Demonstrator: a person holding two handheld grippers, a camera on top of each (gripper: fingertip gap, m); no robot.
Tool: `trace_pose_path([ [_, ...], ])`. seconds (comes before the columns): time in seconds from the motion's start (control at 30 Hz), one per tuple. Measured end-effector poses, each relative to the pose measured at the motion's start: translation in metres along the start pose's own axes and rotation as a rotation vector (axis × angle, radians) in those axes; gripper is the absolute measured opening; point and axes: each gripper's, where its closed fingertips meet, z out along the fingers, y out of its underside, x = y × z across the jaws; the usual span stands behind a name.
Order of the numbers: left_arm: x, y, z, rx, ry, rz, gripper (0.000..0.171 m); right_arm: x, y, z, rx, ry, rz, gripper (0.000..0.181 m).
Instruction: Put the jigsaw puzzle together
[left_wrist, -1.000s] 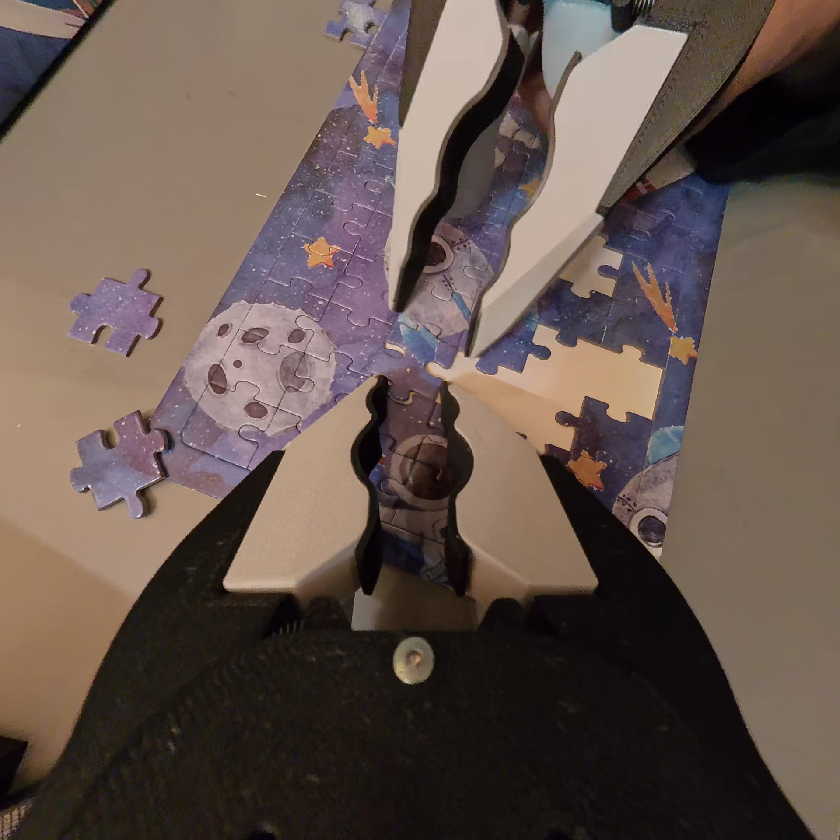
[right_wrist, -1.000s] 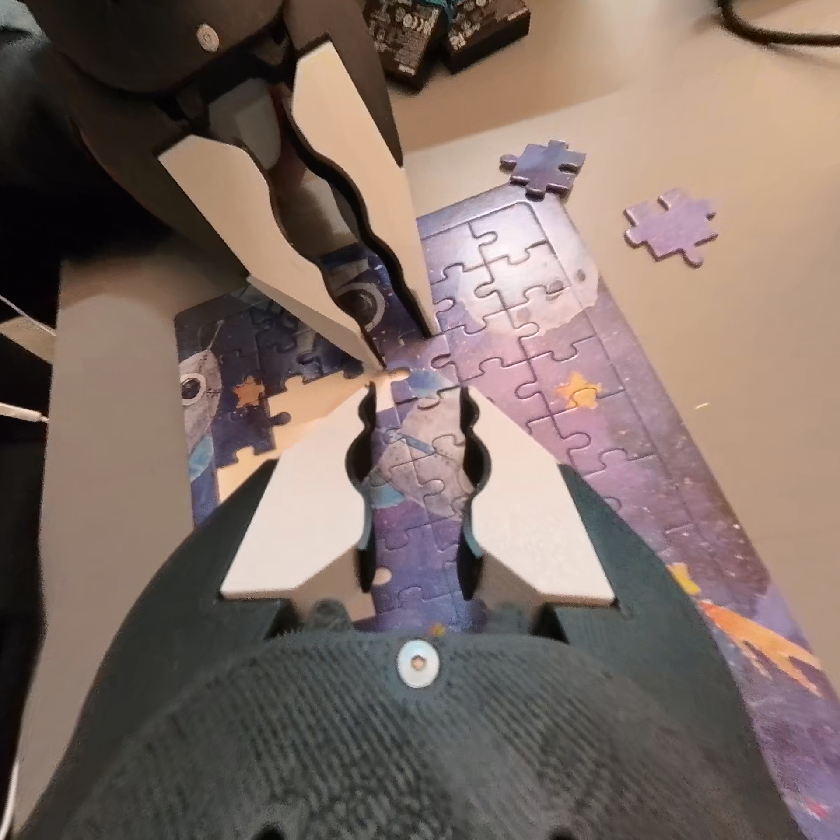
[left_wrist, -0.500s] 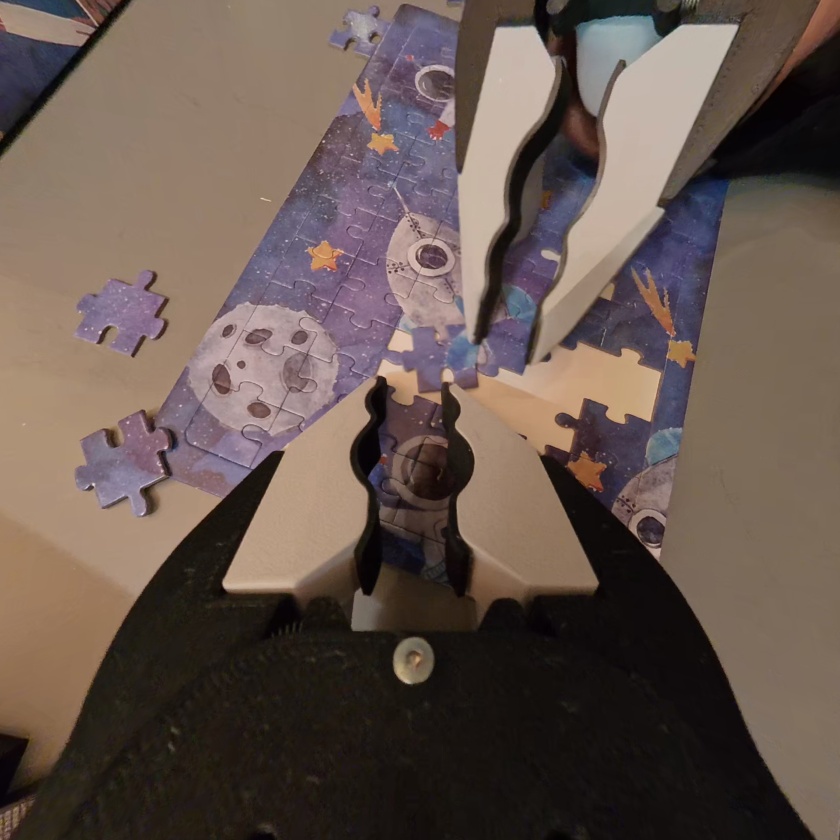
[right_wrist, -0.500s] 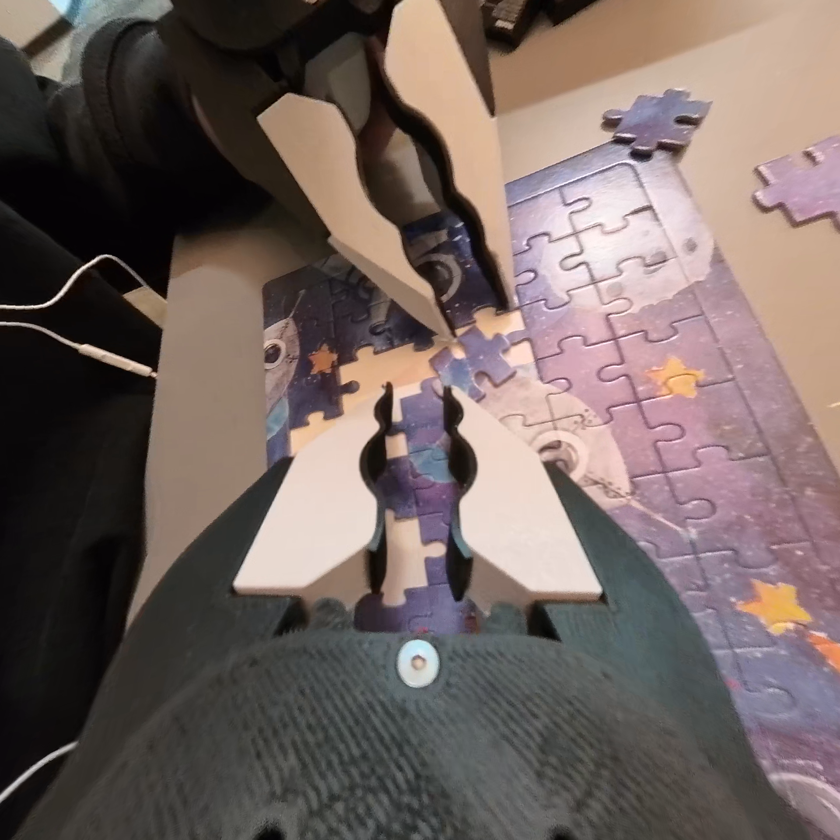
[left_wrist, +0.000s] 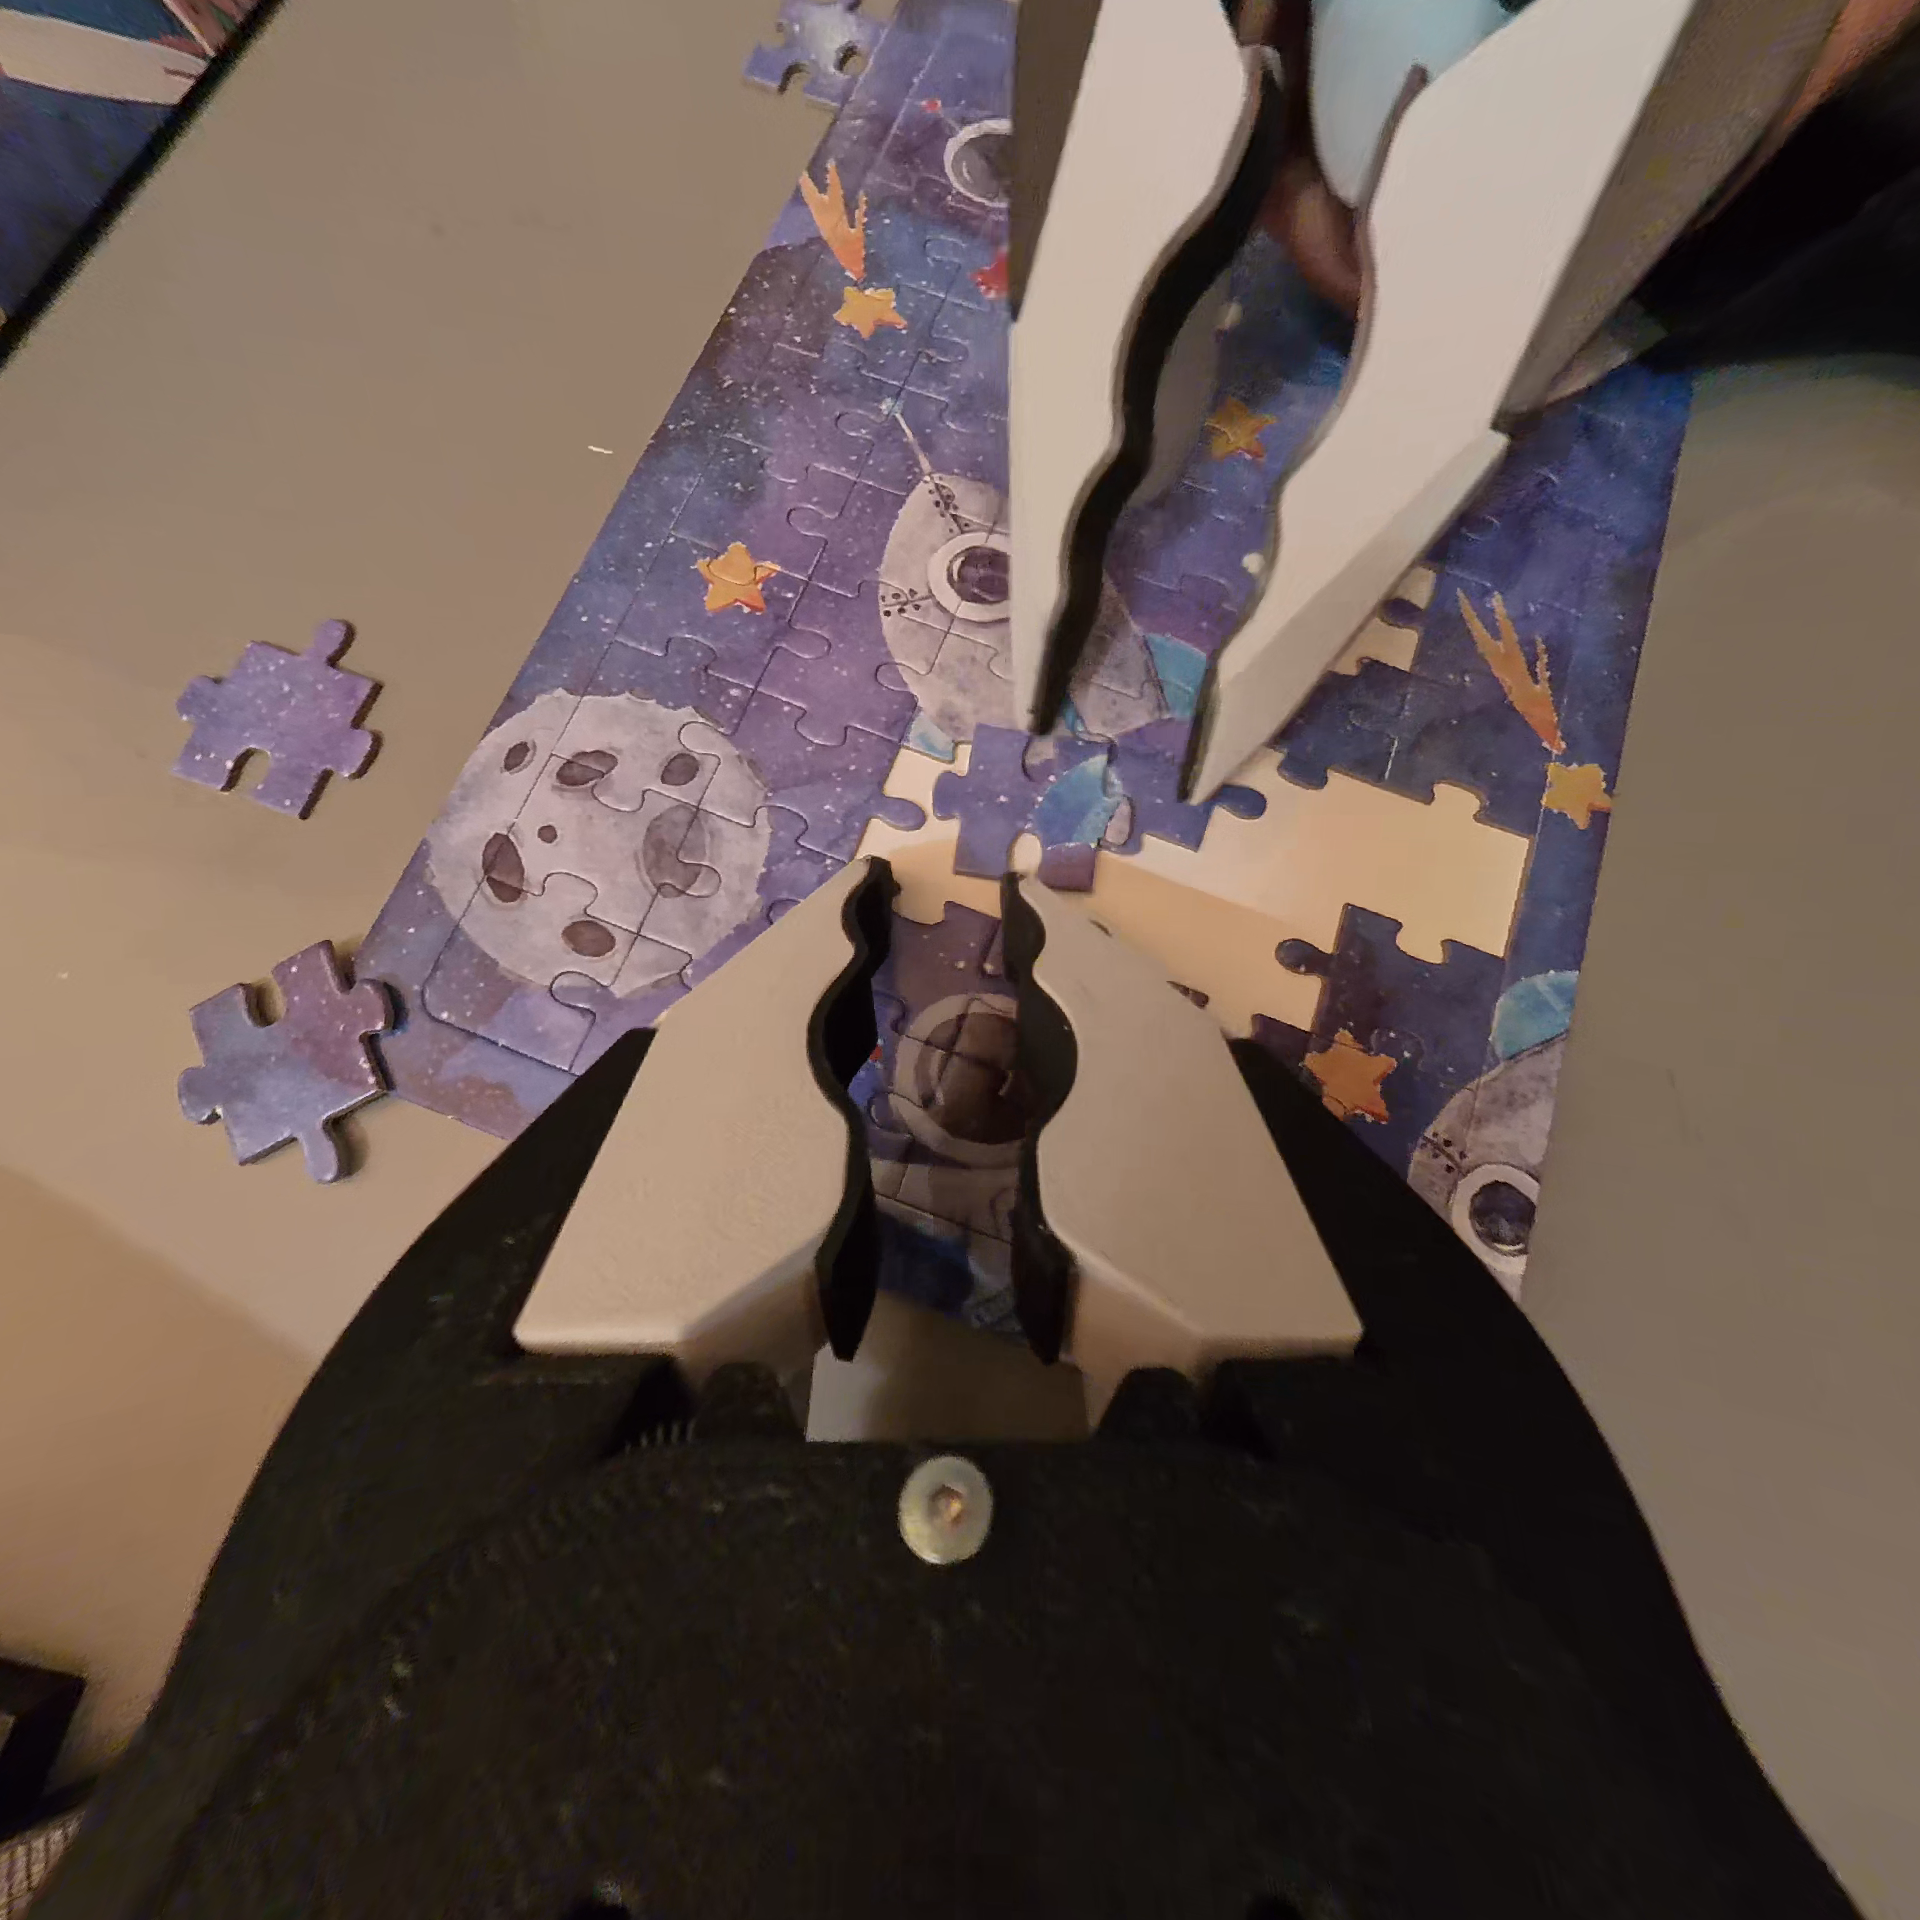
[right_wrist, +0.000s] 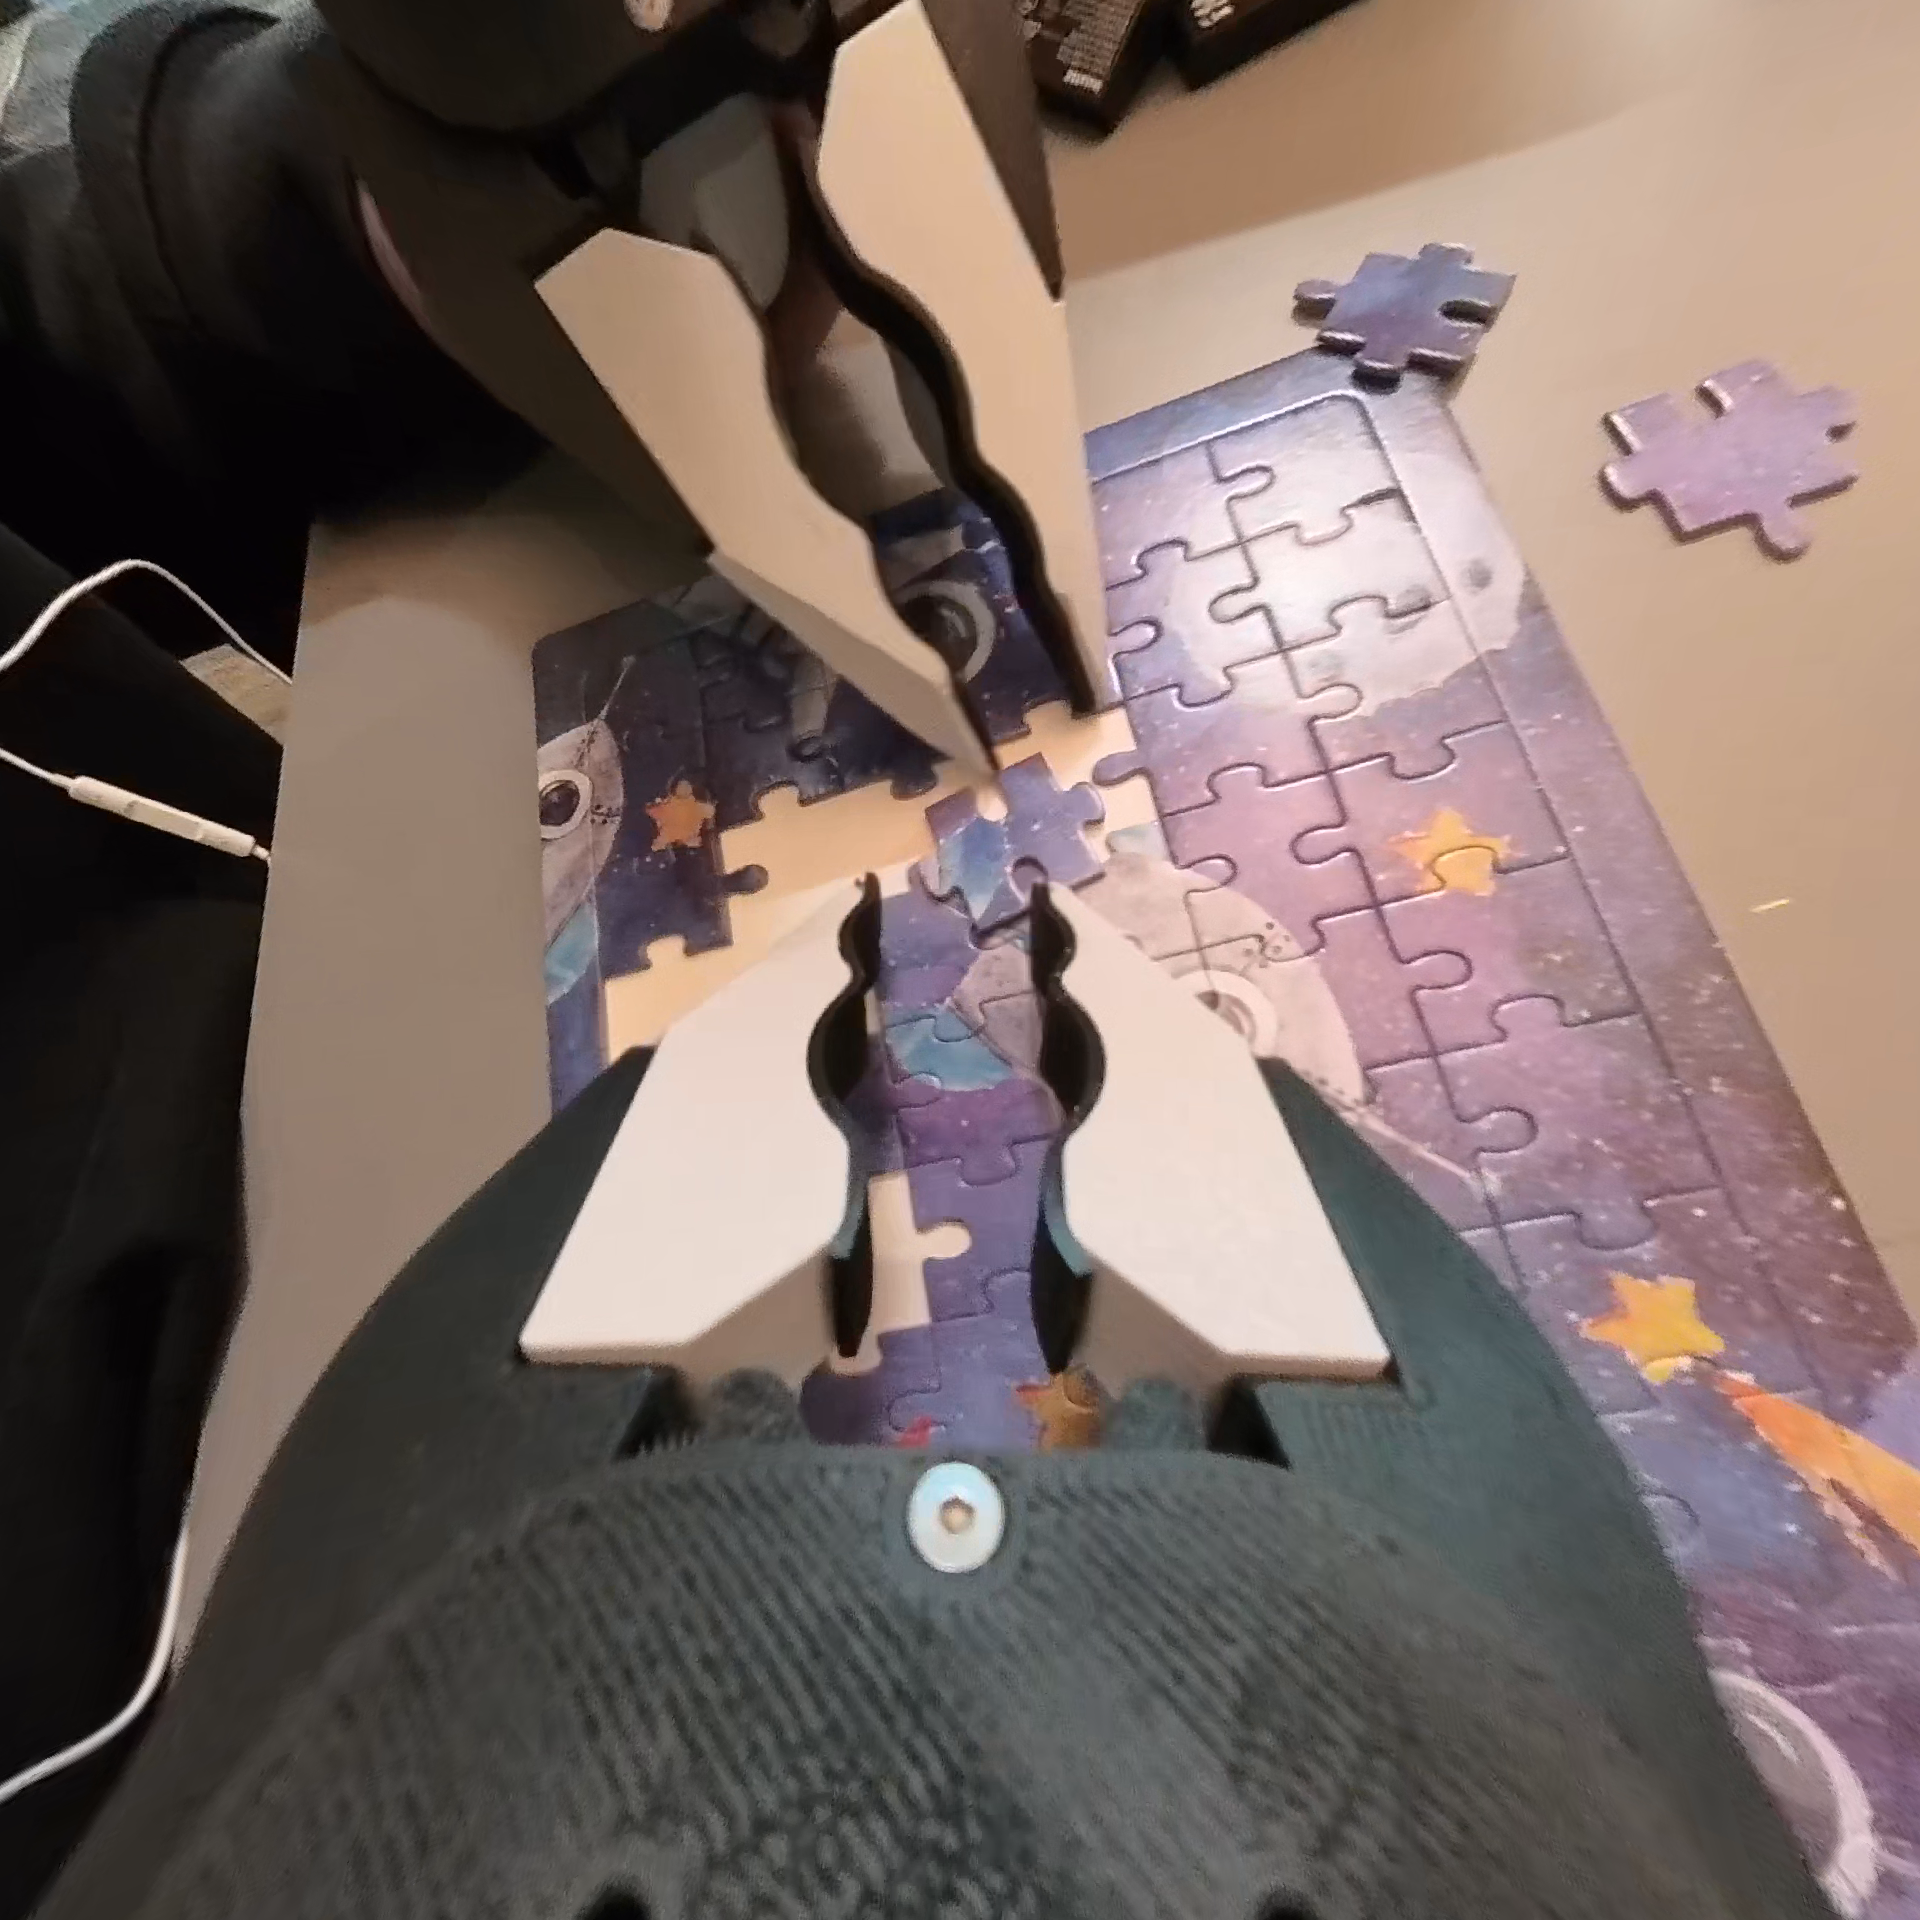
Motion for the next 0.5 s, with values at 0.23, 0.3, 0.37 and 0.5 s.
trace_pose_path([
  [0.23,-0.006,0.000,0.001,-0.003,-0.043,-0.013,0.009,-0.018,0.001,0.004,-0.013,-0.101,0.006,0.027],
  [0.3,-0.007,0.000,0.001,-0.005,-0.054,-0.006,0.008,-0.023,0.000,0.005,-0.003,-0.132,0.007,0.028],
  [0.37,-0.007,0.000,0.001,-0.004,-0.058,-0.004,0.008,-0.023,-0.004,0.004,0.013,-0.124,-0.001,0.028],
  [0.5,-0.003,-0.003,-0.002,0.022,-0.027,-0.001,0.014,-0.008,-0.012,-0.004,0.065,-0.035,-0.015,0.028],
])
